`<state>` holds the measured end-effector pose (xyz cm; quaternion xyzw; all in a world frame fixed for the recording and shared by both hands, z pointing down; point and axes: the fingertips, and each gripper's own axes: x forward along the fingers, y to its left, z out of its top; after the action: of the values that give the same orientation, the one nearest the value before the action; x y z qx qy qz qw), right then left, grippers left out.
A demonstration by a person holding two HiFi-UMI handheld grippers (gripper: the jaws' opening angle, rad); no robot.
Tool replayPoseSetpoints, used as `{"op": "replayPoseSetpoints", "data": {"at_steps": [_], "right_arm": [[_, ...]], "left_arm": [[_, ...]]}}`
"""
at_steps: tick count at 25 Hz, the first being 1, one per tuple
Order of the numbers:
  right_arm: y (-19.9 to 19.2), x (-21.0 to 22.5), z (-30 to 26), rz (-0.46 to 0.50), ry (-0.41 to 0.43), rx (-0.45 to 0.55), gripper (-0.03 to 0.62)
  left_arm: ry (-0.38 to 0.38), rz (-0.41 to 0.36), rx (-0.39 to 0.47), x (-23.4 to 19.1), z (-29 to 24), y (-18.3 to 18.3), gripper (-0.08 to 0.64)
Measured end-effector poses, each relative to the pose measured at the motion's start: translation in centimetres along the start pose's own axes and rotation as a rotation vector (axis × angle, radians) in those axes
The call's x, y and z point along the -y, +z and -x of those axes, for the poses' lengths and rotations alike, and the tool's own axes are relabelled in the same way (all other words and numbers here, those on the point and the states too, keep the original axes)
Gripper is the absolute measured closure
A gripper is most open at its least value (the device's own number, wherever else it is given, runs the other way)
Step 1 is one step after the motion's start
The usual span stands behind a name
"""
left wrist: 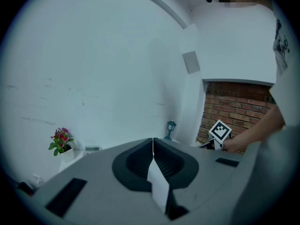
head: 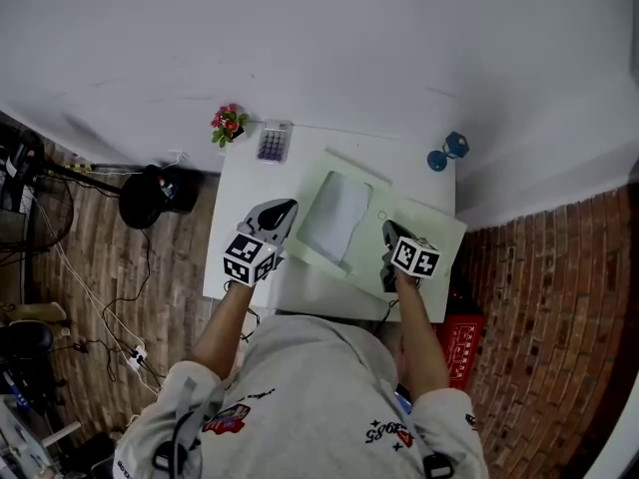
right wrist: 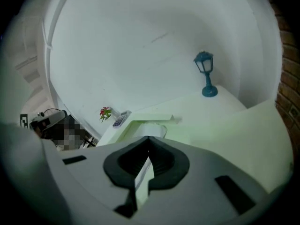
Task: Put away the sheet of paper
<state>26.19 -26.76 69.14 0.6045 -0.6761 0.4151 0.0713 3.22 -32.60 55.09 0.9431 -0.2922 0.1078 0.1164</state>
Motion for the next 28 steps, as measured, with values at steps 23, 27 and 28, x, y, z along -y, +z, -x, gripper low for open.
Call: {"op": "replayPoseSetpoints", "data": {"at_steps": [23,27,28], "right_arm": [[12.8,-13.5,14.9,0.587,0.029,0.557,0.595],[12.7,-14.1,15.2,0.591,0.029,0.579,0.595],[12.7,-14.2,15.2,0.592,0.028,0.582,0.595]], "left_arm": [[-0.060,-0.152,0.186,4.2,-0.8,8.4,0.537],[-0.047,-0.156,0.209,3.9,-0.1,8.8,0.537],[-0.045,-0.154,0.210,3.8,-0.1,8.8,0.537]]}}
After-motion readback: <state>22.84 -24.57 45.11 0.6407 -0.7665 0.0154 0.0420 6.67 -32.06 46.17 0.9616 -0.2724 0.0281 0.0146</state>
